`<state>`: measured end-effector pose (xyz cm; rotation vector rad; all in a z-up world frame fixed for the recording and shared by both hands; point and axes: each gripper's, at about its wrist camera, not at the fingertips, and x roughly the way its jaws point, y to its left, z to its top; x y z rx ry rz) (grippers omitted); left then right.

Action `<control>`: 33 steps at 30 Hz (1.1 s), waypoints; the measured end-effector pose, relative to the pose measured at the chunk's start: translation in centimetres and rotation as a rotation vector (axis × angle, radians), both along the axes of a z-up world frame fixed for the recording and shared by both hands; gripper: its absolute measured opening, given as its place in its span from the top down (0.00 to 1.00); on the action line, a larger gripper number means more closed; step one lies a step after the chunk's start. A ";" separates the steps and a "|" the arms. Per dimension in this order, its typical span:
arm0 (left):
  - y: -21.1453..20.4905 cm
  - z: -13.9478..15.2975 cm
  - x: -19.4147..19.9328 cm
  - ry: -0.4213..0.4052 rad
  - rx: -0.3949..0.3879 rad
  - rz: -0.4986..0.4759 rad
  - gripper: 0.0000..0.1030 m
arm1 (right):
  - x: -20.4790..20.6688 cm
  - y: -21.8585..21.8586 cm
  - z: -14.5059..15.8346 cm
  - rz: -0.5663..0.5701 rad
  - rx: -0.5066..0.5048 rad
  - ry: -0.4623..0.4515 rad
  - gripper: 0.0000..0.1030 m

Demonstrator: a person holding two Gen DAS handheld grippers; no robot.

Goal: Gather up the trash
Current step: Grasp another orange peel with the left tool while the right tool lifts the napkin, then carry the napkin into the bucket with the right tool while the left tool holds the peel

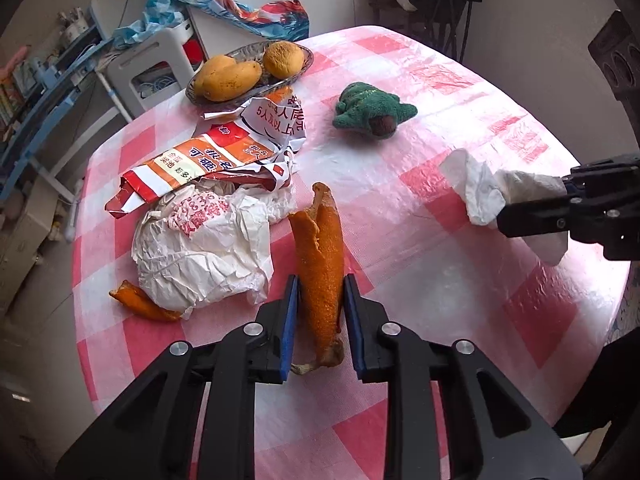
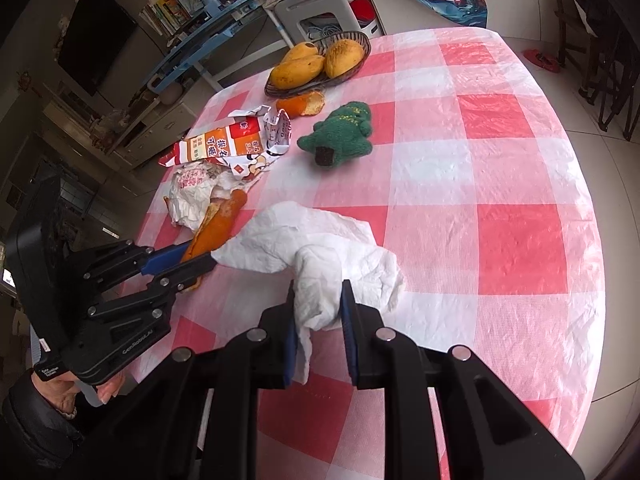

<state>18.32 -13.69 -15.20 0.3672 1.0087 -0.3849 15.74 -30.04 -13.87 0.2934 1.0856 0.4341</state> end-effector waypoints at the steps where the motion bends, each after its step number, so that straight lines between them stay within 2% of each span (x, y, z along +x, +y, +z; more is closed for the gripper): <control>1: 0.0 0.0 -0.2 -0.008 0.000 0.004 0.82 | -0.3 0.0 0.2 0.002 0.013 -0.006 0.80; 5: 0.7 1.3 -1.6 -0.024 -0.033 0.035 0.85 | -1.8 0.8 1.5 0.028 0.055 -0.042 0.80; 9: 2.6 3.8 -4.5 -0.055 -0.114 0.099 0.85 | -4.1 3.0 2.2 0.071 0.100 -0.049 0.80; 13: 5.1 5.8 -8.6 -0.100 -0.195 0.194 0.85 | -8.1 5.9 2.2 0.142 0.114 -0.051 0.80; 18: 8.4 6.0 -14.7 -0.121 -0.290 0.320 0.85 | -12.2 7.7 1.0 0.181 0.151 -0.021 0.80; 21: 9.6 5.9 -17.3 -0.140 -0.307 0.353 0.85 | -14.7 8.8 0.1 0.203 0.158 0.008 0.80; 25: 10.1 6.3 -20.2 -0.175 -0.290 0.361 0.85 | -16.7 9.4 -0.7 0.201 0.165 0.038 0.79; 33: 10.6 6.8 -24.0 -0.210 -0.287 0.358 0.85 | -17.5 10.6 -1.3 0.179 0.192 0.059 0.79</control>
